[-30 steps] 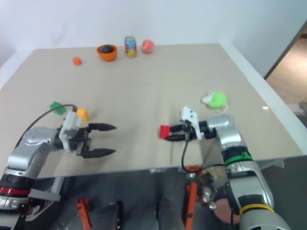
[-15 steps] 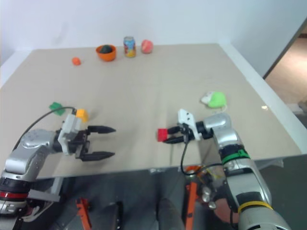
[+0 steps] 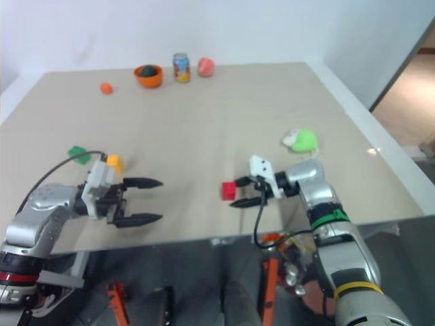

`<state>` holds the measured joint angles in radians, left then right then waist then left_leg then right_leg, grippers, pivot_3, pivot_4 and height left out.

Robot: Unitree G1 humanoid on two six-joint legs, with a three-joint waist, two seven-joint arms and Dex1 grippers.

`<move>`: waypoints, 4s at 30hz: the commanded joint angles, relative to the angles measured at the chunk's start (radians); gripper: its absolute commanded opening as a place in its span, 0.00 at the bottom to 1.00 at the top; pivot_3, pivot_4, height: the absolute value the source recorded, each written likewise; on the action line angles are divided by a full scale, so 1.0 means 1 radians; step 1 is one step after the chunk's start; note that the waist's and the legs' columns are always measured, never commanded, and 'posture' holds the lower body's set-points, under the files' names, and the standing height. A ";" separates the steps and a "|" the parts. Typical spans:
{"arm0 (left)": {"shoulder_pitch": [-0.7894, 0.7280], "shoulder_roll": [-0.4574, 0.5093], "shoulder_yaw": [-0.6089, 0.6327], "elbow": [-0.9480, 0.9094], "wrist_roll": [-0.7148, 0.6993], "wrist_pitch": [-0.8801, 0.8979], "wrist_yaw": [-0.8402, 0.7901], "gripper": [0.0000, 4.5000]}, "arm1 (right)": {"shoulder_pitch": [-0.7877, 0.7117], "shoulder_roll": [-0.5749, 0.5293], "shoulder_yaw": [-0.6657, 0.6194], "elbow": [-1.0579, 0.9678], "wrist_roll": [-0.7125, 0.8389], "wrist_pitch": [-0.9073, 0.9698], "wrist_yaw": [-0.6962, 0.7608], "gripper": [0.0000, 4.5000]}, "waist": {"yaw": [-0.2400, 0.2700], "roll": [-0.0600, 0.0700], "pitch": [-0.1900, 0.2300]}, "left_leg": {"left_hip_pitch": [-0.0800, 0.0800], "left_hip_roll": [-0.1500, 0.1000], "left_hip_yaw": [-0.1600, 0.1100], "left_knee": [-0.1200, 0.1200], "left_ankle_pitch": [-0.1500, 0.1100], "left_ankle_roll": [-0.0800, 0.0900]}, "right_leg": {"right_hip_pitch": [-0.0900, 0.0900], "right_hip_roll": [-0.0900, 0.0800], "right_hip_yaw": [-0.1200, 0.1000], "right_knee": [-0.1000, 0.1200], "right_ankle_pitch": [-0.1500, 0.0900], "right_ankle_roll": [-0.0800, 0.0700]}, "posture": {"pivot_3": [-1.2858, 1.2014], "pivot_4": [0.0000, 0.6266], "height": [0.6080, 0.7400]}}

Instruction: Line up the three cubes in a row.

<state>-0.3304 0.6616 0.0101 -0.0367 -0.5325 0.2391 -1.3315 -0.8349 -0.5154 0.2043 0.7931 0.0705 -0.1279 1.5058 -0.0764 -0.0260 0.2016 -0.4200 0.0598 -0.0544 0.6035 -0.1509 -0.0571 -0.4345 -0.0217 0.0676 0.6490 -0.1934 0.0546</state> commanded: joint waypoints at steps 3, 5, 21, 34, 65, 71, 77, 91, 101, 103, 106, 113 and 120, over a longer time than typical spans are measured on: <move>-0.006 0.009 0.040 -0.035 -0.026 0.006 0.021 1.00 | -0.045 -0.037 0.001 -0.006 -0.018 0.029 0.021 0.78 | -0.001 0.000 0.000 | 0.000 -0.001 0.000 0.000 0.002 0.001 | 0.000 0.000 0.001 0.000 0.001 0.000 | 0.52 0.24 1.00; 0.003 0.015 0.048 -0.043 -0.032 0.016 0.034 1.00 | -0.060 -0.059 0.000 -0.018 -0.018 0.028 0.042 0.78 | -0.001 0.000 0.000 | -0.001 -0.001 0.000 0.000 0.002 0.001 | 0.000 0.000 0.001 0.000 0.001 0.000 | 0.52 0.24 1.00; 0.127 -0.055 0.479 -0.122 -0.350 0.261 0.504 1.00 | -0.303 -0.056 -0.216 -0.174 0.201 0.137 -0.151 0.78 | -0.007 0.000 0.000 | -0.003 -0.001 0.001 -0.003 0.001 0.001 | -0.005 0.000 0.003 0.001 -0.001 0.001 | 0.52 0.24 1.00; 0.096 -0.029 0.512 0.199 0.023 0.127 0.913 1.00 | 0.017 0.203 -0.117 -0.602 0.185 0.324 -0.471 0.78 | 0.007 -0.002 -0.001 | -0.007 -0.002 0.000 -0.003 0.002 -0.001 | -0.005 0.000 0.002 0.000 0.000 0.002 | 0.52 0.24 1.00; -0.363 0.007 0.282 0.933 0.296 -0.143 0.750 1.00 | 0.132 0.160 -0.124 -0.839 0.229 0.465 -0.644 0.78 | 0.006 -0.003 -0.001 | -0.006 -0.001 0.000 -0.004 0.002 -0.002 | -0.006 0.000 0.002 0.000 0.002 0.005 | 0.52 0.24 1.00; -0.423 0.020 0.280 1.054 0.322 -0.191 0.757 0.88 | 0.130 0.146 -0.130 -0.835 0.233 0.465 -0.646 0.79 | 0.005 -0.003 -0.001 | -0.006 -0.001 0.000 -0.004 0.002 -0.002 | -0.006 0.000 0.002 0.000 0.002 0.005 | 0.52 0.24 1.00; -0.443 0.020 0.291 1.090 0.316 -0.214 0.762 0.44 | 0.126 0.139 -0.134 -0.821 0.230 0.458 -0.653 0.79 | 0.005 -0.003 -0.001 | -0.006 -0.002 0.000 -0.004 0.002 -0.002 | -0.006 0.000 0.002 0.000 0.002 0.006 | 0.52 0.24 1.00; -0.528 0.067 0.399 0.999 0.207 -0.335 0.662 0.29 | 0.132 0.084 -0.147 -0.834 0.282 0.490 -0.573 0.79 | 0.006 -0.005 0.000 | -0.007 -0.001 -0.001 -0.004 0.002 -0.002 | -0.006 0.000 0.001 0.000 0.003 0.006 | 0.52 0.24 1.00; -0.496 0.022 0.298 0.528 -0.009 -0.088 0.240 0.29 | 0.273 -0.130 -0.215 -0.917 0.433 0.577 -0.374 0.79 | 0.019 -0.006 0.000 | -0.010 -0.002 -0.001 -0.004 0.001 -0.004 | -0.006 -0.001 0.001 -0.002 0.000 0.009 | 0.52 0.24 1.00; -0.426 0.012 0.222 0.392 -0.019 -0.031 0.168 0.29 | 0.298 -0.158 -0.248 -0.925 0.461 0.599 -0.368 0.79 | 0.018 -0.005 0.000 | -0.009 -0.002 -0.001 -0.004 0.001 -0.004 | -0.006 -0.001 0.001 -0.002 0.000 0.009 | 0.52 0.24 1.00; -0.314 0.020 0.090 0.268 0.039 -0.059 0.048 0.29 | 0.349 -0.212 -0.286 -0.927 0.475 0.605 -0.345 0.79 | 0.016 -0.005 0.000 | -0.007 -0.002 0.000 -0.004 0.001 -0.004 | -0.005 -0.001 0.002 -0.002 -0.001 0.008 | 0.52 0.24 1.00; -0.228 -0.006 -0.064 0.364 0.169 -0.298 -0.138 0.29 | 0.430 -0.279 -0.327 -0.886 0.473 0.607 -0.327 0.79 | 0.015 -0.005 0.000 | -0.006 -0.002 0.000 -0.002 0.001 -0.002 | -0.005 0.000 0.002 -0.001 -0.001 0.002 | 0.52 0.24 1.00; -0.321 -0.099 -0.092 0.529 0.211 -0.382 -0.169 0.29 | 0.467 -0.284 -0.326 -0.922 0.479 0.627 -0.343 0.79 | 0.022 -0.005 0.000 | -0.008 -0.004 0.000 0.002 0.001 -0.002 | -0.004 -0.001 0.005 -0.002 -0.001 0.002 | 0.52 0.24 1.00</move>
<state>-0.6186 0.5627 -0.0822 0.4805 -0.3257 -0.1161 -1.4856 -0.3646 -0.7841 -0.0916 -0.0916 0.5279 0.4971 1.1670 -0.0549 -0.0313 0.2013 -0.4283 0.0555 -0.0543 0.6054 -0.1496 -0.0592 -0.4387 -0.0224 0.0724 0.6473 -0.1943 0.0574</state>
